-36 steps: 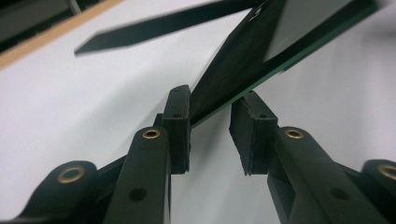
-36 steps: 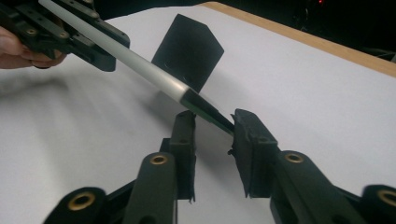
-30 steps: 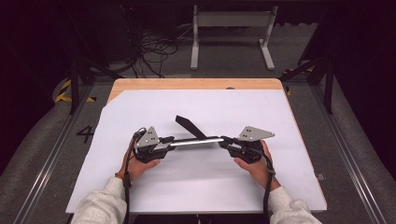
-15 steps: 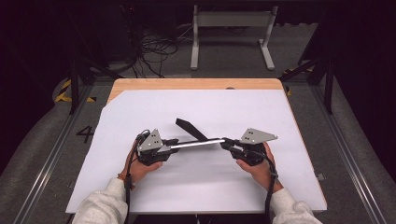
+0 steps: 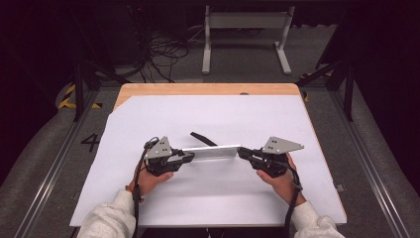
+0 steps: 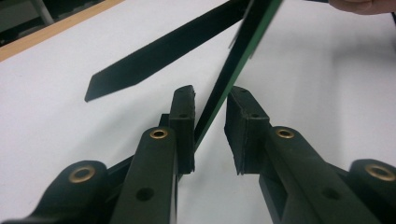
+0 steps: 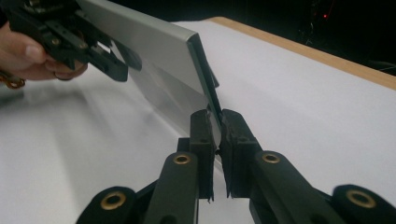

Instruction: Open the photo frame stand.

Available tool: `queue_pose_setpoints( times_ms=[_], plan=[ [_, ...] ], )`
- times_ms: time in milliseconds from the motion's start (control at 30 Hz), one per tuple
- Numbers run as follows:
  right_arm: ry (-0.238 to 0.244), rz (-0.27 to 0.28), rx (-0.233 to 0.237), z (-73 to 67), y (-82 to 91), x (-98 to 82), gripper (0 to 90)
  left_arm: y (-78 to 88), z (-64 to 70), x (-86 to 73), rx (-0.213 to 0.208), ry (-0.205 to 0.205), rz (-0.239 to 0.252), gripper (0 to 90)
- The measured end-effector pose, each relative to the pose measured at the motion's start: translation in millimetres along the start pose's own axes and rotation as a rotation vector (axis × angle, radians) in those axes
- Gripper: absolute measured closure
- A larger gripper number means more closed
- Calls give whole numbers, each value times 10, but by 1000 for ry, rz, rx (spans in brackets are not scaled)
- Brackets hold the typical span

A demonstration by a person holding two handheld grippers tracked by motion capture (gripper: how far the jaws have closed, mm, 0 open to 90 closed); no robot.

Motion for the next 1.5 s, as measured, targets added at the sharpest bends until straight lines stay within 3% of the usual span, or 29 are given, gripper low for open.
queue_pose_setpoints(
  times_ms=[267, 567, 667, 700, 733, 767, 800, 933, 1067, 1133, 1233, 1333, 1400, 1467, 1500],
  plan=[
    [8, -4, 6, -8, 35, -28, 850, 0, -13, -4, -19, 20, 13, 736],
    [-12, -21, 24, 45, -89, -67, 729, 31, -60, -37, 5, -6, -3, 765],
    [-13, -35, 21, 74, -145, -67, 693, 33, -50, -37, -17, 0, 10, 782],
    [-11, -42, 12, 81, -158, -71, 660, 34, -22, -28, -48, 1, 24, 792],
    [-11, -42, 12, 81, -158, -71, 660, 34, -22, -28, -48, 1, 24, 814],
    [-7, -45, 2, 91, -173, -74, 640, 36, 27, -10, -93, -7, 41, 814],
    [-11, -54, 11, 91, -186, -88, 629, 25, 44, -2, -103, 18, 43, 854],
    [-19, -55, -28, 150, -221, -95, 520, 28, 47, -3, -111, -1, 44, 858],
    [-24, -59, -29, 167, -285, -73, 380, 37, 77, 0, -142, -2, 57, 856],
    [-24, -63, -29, 166, -296, -72, 379, 40, 88, 2, -155, -3, 61, 855],
    [-15, -70, -14, 137, -322, -78, 328, 46, 152, 14, -206, -11, 75, 854],
    [-15, -75, 22, 91, -325, -82, 367, 41, 149, 16, -199, -15, 72, 855],
    [-2, -68, 58, 26, -305, -79, 457, 41, 146, 17, -190, -20, 63, 855],
    [7, -67, 35, 18, -295, -79, 505, 40, 139, 15, -178, -24, 56, 855],
    [9, -65, 28, 25, -284, -77, 541, 36, 113, 10, -153, -21, 45, 848]
  ],
)
Point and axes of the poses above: each handheld gripper's, and its own axes: y roughly backward along the jaws, x roughly out of its top, z roughly to its right, the point moved 10 cm from there along -y, roughly forward along the jaws, and after that the axes turned 14 degrees about -y, right-handed, at the moved point
